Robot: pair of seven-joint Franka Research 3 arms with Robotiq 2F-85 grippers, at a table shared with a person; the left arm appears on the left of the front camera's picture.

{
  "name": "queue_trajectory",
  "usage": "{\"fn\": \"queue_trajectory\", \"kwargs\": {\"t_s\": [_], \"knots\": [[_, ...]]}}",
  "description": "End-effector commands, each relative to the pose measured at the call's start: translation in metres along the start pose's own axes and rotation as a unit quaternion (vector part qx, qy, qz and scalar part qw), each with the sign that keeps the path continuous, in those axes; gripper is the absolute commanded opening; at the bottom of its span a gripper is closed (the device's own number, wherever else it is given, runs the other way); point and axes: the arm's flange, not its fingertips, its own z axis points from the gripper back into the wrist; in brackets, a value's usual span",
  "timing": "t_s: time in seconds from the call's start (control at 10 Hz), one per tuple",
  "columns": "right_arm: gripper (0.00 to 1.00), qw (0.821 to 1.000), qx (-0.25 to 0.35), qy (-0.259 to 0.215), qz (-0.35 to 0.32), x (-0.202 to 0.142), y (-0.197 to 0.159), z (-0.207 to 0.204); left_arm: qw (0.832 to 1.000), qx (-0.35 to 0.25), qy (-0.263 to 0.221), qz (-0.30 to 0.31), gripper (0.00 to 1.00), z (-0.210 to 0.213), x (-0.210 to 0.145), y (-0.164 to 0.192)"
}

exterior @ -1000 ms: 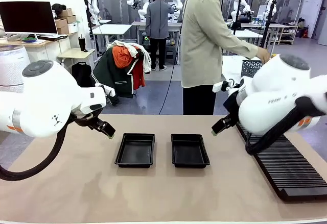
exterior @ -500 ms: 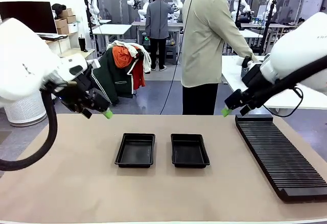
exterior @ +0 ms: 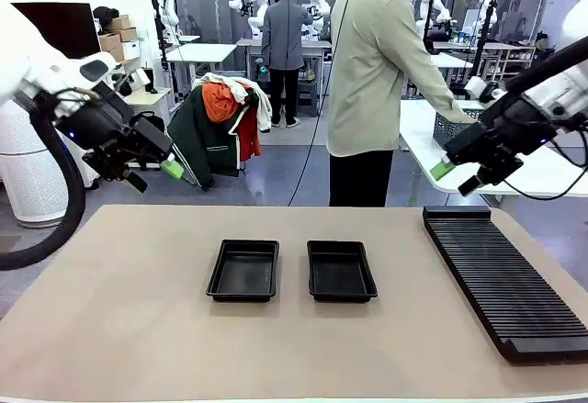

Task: Inspect and transfer BCBs to ESD trays.
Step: Pick up the Blank PCB from the PCB Rack and place it in the left ESD tray.

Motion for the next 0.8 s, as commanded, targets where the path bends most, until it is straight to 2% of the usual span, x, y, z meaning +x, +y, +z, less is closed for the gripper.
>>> {"fn": "queue_trajectory", "kwargs": {"t_s": [0.0, 0.2, 0.4, 0.7], "knots": [[1.0, 1.0, 0.008, 0.008, -0.026, 0.007, -0.01, 0.019, 1.0, 0.007, 0.017, 0.024, 1.0, 0.011, 0.006, -0.006], [1.0, 0.998, 0.01, 0.024, -0.058, 0.005, -0.016, 0.036, 0.999, 0.012, 0.032, 0.037, 1.0, 0.028, 0.015, -0.007], [1.0, 0.997, 0.013, 0.014, -0.075, 0.003, -0.021, 0.054, 0.998, 0.008, 0.051, 0.046, 1.0, 0.041, 0.019, -0.01], [1.0, 0.994, 0.008, 0.002, -0.11, 0.007, -0.027, 0.079, 0.997, 0.029, 0.049, 0.054, 1.0, 0.053, 0.006, -0.015]]}}
